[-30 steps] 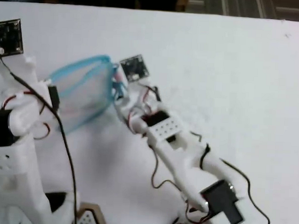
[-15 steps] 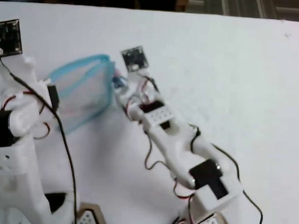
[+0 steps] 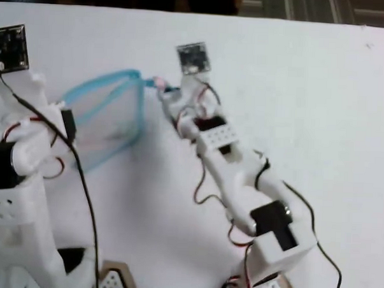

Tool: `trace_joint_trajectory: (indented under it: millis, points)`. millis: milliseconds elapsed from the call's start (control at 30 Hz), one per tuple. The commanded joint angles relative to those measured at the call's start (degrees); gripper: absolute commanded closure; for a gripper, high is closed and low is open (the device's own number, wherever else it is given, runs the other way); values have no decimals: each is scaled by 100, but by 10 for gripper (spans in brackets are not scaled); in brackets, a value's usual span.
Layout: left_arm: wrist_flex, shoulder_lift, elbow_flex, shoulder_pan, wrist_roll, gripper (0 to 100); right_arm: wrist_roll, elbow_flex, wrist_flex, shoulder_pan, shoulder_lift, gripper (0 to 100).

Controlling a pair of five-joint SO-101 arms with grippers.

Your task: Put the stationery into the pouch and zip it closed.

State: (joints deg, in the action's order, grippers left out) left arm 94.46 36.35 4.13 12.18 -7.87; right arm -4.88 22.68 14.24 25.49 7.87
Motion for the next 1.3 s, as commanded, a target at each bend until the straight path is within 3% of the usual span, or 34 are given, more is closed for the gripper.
trace_joint_trajectory:
  millis: [0,367,1000,1267]
  points:
    - [9,-110,-114,31,35,976,-35,-220,-75,-312,-277,981]
    - [18,-110,-176,31,26,977,255,-193,637,-163,-1815,981]
    - [18,-110,-185,31,26,977,264,-220,286,-136,-4497,981]
    - [18,-110,-193,31,26,977,281,-193,268,-470,-4734,981]
